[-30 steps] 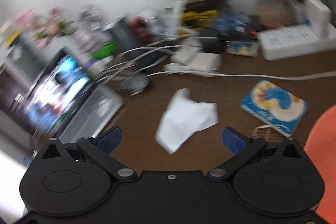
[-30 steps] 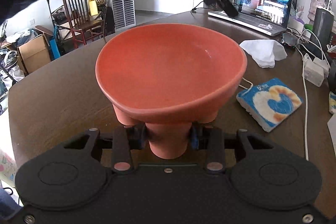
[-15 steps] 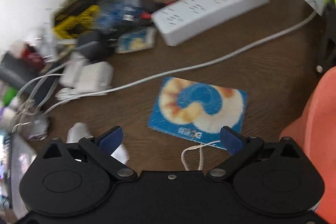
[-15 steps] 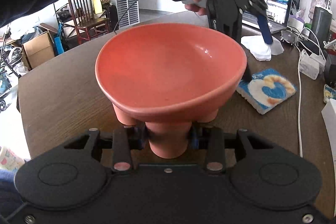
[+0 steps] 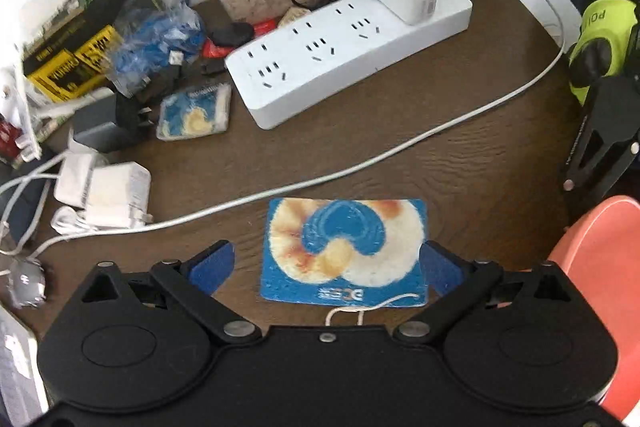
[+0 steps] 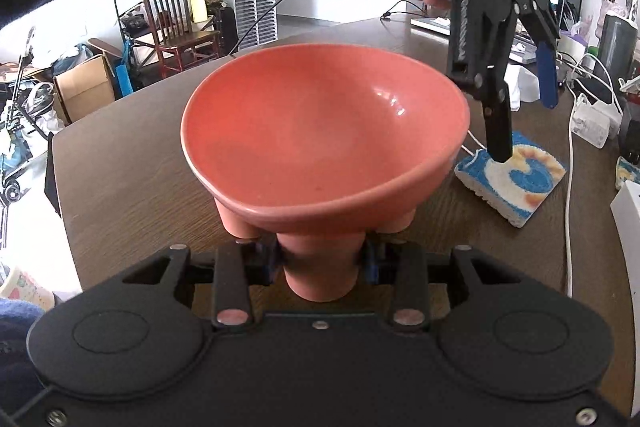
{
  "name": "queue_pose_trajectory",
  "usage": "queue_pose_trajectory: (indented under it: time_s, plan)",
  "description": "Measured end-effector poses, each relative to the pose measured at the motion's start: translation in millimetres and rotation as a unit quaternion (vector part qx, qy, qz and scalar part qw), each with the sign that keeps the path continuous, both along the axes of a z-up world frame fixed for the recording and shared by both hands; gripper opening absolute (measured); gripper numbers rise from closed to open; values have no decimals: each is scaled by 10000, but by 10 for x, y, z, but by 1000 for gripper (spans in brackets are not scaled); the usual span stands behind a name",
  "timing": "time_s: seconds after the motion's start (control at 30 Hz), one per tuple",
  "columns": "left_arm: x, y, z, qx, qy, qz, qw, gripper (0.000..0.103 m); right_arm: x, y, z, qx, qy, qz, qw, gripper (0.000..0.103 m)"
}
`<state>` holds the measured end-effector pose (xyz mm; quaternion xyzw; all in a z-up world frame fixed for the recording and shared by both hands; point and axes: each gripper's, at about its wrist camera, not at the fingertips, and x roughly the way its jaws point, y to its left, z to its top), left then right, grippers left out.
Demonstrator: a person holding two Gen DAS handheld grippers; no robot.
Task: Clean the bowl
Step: 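Grasp the blue-and-white sponge with the left gripper while the right gripper holds the bowl, then lift the sponge with the left gripper and bring it into the bowl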
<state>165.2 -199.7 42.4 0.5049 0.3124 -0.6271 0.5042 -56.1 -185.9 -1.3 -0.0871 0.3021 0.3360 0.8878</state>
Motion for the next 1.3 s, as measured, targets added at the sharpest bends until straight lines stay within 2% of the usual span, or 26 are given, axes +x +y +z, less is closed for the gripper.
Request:
queue_pose_trajectory:
  time_s: [0.17,0.43,0.77,0.87,1.1,1.23,1.3]
  plan:
    - [-16,-161,-217,370,85,-46,9993,103,-14,9,-7,17,-3,4,10000,43]
    - [56,-270,-287,696,493,196,9962,103,-4,27,-9,49,8,16,10000,43]
    - [1,-212,-267,584,327,259,9974,101,26,47,-48,53,-24,2,10000,43]
    - [-54,-194,-239,527,186,203,9982,100,23,1,-53,52,-39,-18,10000,43]
    - [-71,-10,-62,287,-493,289,9980,99,8,-190,-111,36,-77,-86,9999,43]
    - [-59,224,-1,130,-814,617,9947,99,10,-237,-125,32,-89,-133,9999,43]
    - [-67,435,38,35,-978,951,9907,99,11,-264,-132,31,-88,-161,9998,43]
